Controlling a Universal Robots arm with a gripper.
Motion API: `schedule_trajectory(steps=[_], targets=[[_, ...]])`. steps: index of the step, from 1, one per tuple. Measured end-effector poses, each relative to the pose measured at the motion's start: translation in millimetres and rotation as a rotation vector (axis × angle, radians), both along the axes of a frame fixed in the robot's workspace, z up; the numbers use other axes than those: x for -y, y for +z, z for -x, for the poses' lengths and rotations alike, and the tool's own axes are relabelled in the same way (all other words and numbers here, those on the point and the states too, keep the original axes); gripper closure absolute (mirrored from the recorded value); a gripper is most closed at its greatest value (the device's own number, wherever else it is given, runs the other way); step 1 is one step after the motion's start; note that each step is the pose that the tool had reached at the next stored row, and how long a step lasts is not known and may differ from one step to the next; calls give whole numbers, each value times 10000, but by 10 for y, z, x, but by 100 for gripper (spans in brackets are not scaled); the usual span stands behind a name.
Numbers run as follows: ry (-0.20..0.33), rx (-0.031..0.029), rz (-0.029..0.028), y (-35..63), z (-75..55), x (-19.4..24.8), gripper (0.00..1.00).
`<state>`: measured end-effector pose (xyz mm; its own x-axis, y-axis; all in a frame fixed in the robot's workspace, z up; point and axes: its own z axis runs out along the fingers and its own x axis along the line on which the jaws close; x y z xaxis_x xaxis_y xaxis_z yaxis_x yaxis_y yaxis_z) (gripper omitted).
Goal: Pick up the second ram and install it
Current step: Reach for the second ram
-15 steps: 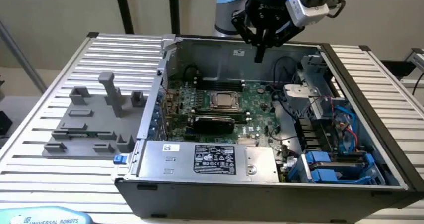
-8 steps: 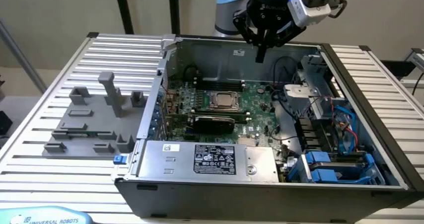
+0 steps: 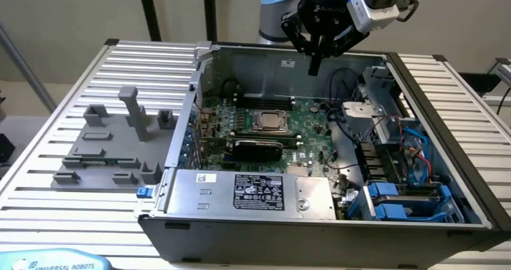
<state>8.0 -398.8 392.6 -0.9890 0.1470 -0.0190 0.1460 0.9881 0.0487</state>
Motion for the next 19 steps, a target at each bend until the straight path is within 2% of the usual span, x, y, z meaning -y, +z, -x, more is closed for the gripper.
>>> schedule_trajectory(steps=[3, 5, 19], targets=[[1, 1, 0, 0, 9, 0, 89], [-1, 1, -1, -1, 60, 2, 89], [0, 0, 0, 0, 691, 68, 89]])
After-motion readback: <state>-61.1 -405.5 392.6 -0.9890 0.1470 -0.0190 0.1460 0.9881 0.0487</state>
